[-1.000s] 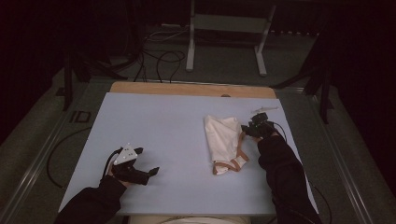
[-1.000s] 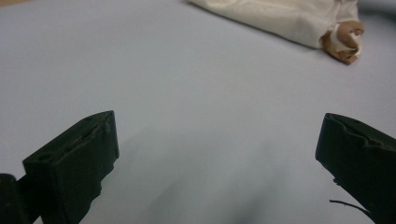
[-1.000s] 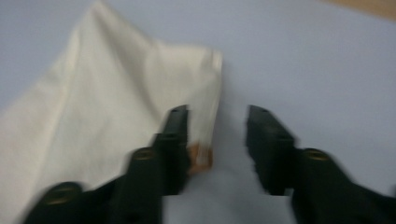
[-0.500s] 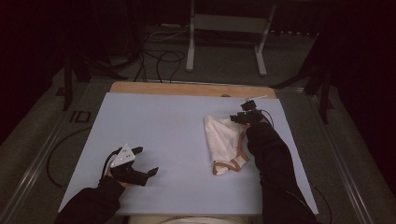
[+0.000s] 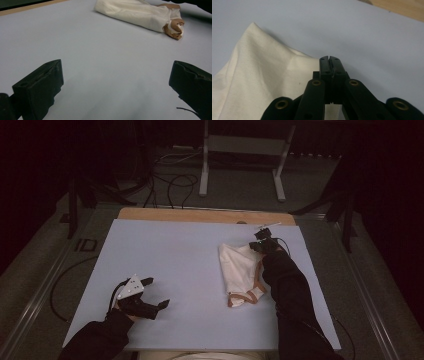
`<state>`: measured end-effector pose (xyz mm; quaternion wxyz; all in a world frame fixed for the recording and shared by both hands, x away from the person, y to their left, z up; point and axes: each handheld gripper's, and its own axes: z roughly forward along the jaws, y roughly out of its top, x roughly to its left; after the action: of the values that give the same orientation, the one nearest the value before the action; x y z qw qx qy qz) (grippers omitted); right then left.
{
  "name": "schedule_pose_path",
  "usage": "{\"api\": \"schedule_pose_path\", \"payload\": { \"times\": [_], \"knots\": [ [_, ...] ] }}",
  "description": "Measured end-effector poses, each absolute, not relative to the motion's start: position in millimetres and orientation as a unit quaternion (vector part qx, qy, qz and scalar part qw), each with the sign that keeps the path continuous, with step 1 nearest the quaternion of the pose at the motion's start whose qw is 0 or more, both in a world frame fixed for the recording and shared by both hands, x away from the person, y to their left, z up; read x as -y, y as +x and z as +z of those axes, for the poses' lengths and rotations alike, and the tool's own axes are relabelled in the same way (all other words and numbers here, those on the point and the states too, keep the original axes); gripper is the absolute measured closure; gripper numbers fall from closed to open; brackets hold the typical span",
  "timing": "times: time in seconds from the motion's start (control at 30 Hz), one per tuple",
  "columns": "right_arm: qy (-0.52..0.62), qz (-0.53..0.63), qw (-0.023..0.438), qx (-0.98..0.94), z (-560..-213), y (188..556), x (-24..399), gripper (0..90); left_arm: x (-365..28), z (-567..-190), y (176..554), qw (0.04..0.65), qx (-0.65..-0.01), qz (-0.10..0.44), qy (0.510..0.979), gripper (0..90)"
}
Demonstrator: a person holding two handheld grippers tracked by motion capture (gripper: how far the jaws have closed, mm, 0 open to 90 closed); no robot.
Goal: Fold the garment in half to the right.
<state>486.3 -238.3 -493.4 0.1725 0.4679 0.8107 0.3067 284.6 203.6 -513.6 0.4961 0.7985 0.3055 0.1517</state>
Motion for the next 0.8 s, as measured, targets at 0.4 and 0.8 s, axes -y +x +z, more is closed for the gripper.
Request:
{"api": "schedule_pose_path", "payload": {
  "times": [0.4,0.8],
  "knots": [
    [0.484,0.309,0.221,-0.789,-488,485,250,90.0,-204,-514,285,0.498,-0.308,0.150,0.796,0.4],
    [0.499,0.288,0.215,-0.789,-506,492,249,90.0,-204,-514,285,0.500,-0.311,0.152,0.793,0.4]
  ]
}}
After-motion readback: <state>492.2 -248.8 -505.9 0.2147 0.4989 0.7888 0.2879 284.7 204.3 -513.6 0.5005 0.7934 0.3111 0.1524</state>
